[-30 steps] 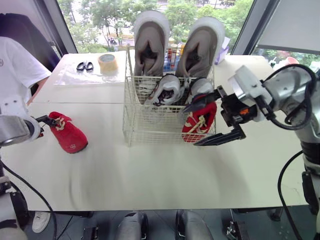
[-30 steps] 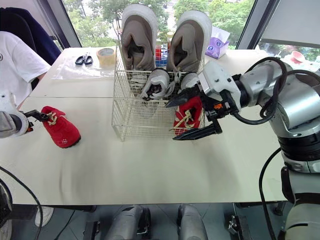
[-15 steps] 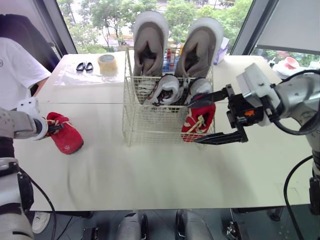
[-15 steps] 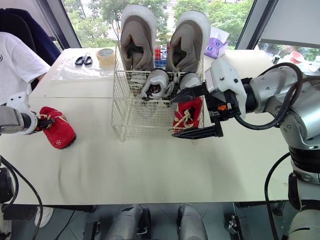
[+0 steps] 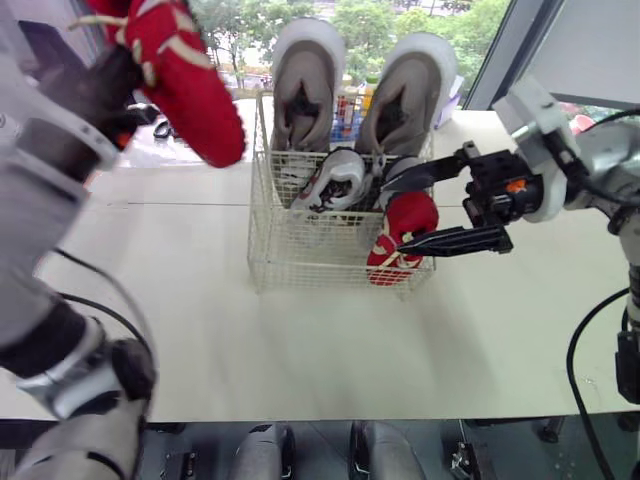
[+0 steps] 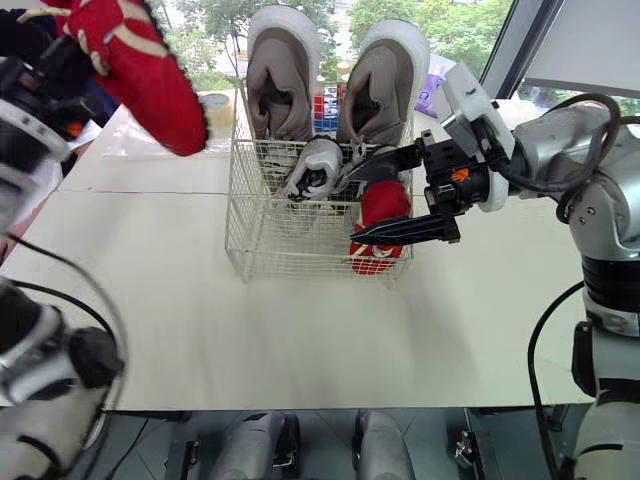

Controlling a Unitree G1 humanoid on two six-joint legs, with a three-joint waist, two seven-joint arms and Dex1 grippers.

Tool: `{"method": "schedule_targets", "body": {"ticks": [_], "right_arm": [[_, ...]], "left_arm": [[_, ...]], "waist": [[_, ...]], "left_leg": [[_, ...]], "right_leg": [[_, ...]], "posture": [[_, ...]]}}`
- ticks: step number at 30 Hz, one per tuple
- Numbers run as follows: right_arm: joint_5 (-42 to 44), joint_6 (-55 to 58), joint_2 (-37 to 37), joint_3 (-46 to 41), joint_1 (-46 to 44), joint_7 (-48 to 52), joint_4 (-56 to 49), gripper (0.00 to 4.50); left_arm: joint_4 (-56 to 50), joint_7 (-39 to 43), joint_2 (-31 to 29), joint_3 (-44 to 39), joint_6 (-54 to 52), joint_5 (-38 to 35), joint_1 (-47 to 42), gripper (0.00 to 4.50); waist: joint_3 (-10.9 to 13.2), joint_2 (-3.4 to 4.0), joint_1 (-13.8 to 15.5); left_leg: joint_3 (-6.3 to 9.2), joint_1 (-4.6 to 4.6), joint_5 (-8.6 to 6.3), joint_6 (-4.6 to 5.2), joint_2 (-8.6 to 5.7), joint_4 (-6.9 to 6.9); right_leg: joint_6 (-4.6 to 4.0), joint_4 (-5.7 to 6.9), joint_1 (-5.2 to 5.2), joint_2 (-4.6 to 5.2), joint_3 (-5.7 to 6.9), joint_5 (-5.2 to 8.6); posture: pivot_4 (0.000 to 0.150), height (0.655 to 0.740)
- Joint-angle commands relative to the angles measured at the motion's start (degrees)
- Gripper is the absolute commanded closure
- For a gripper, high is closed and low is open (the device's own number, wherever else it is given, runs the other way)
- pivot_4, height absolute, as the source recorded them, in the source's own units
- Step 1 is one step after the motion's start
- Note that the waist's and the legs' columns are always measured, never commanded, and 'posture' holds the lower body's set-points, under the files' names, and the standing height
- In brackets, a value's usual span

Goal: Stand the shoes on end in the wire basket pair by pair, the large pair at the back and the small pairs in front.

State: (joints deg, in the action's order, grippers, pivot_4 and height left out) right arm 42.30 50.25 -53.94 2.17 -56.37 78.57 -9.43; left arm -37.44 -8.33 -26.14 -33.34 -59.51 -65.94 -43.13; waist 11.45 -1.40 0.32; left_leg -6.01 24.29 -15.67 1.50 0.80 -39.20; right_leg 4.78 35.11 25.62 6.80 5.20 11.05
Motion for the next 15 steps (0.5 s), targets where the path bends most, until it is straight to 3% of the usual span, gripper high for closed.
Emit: {"method": "schedule_targets", "body": {"ticks": [1,7,15], "right_arm": [[-1.7,-1.1,0.4,0.5,-2.4,0.2,2.5,0.0],[-3.2,-1.2,-0.9,1.3,-1.9,1.3,2.6,0.0],[3.9,8.5,-4.7,-5.9,5.7,-3.7,-5.5,0.0]], "left_arm": [[-4.9,6.6,-0.3,8.5,7.6,7.3,5.5,4.46],[-2.9,12.5,3.7,19.0,19.7,19.0,13.1,4.46],[1.6,15.2,4.7,31.0,34.1,39.7,18.8,4.46]], "waist": [[0.0,0.02,0.0],[0.0,0.02,0.5],[0.0,0.01,0.5]], "left_leg": [[-0.04,-0.09,0.06,0.0,-0.02,0.01],[0.0,-0.26,0.01,0.29,0.08,-0.05],[-0.02,-0.07,-0.03,0.48,0.04,-0.14]], "right_leg": [[-0.01,0.07,-0.02,-0.08,0.03,0.0],[-0.21,0.05,-0.21,-0.36,0.03,-0.11],[-0.2,-0.11,-0.2,-0.25,0.07,-0.11]], "posture": [[0.15,0.74],[0.15,0.74],[0.15,0.74]]}}
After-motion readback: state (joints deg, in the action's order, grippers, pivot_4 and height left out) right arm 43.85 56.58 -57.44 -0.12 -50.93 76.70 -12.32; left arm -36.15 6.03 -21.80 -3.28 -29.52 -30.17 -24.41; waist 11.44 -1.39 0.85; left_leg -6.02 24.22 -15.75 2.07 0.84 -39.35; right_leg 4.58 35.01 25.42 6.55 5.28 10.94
